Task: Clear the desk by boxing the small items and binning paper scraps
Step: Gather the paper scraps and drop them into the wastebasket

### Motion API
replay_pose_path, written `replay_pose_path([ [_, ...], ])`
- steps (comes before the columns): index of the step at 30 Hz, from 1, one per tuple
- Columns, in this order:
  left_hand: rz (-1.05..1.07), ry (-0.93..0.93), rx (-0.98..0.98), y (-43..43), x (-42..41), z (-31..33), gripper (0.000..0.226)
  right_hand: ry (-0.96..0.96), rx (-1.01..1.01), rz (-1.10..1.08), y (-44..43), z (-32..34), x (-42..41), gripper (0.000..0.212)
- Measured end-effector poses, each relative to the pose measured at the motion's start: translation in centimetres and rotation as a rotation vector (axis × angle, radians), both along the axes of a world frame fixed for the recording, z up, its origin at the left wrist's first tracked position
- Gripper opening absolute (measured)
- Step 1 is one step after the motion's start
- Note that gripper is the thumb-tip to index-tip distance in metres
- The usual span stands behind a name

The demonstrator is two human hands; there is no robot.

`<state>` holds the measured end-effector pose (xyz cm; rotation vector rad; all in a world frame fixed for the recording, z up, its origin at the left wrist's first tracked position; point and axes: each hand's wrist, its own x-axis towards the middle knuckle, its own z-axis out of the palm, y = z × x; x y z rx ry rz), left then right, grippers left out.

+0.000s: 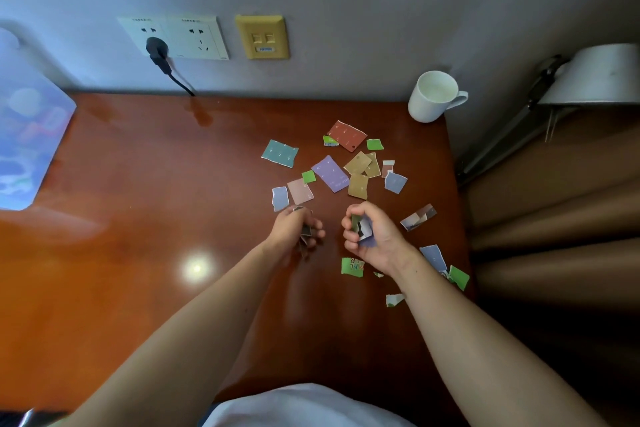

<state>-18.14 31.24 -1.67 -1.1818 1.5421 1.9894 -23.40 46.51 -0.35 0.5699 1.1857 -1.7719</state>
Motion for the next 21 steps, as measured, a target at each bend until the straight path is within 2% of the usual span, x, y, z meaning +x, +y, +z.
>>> replay_pose_path([
  [4, -0.052, 0.037, 0.015, 2.0, 0.6, 0.0, 0.021, 0.054, 0.049, -0.053, 1.9, 0.0, 1.1, 0.02],
  [6, -0.131, 0.053, -0.039, 3.1, 0.9, -0.1, 0.025, 0.083, 0.095, -0.046, 2.9, 0.0, 1.6, 0.018],
  [8, -0.271, 0.08, -0.146, 4.1, 1.1, -0.8, 0.019, 0.106, 0.163, -0.028, 3.7, -0.1, 2.0, 0.019],
  [11, -0.513, 0.133, -0.379, 5.1, 1.5, -1.8, 0.011, 0.141, 0.304, -0.01, 4.8, -0.5, 2.7, 0.031],
  [14, -0.782, 0.138, -0.645, 6.0, 2.0, -1.7, 0.029, 0.2, 0.472, 0.016, 5.5, -0.8, 3.7, 0.025],
  [17, -0.911, 0.148, -0.844, 6.6, 2.5, -1.7, 0.03, 0.316, 0.672, 0.121, 6.1, -1.5, 4.6, 0.017],
  [21, -0.974, 0.15, -0.961, 7.0, 3.1, -1.9, 0.019, 0.548, 0.868, 0.335, 6.9, -2.6, 5.4, 0.011],
])
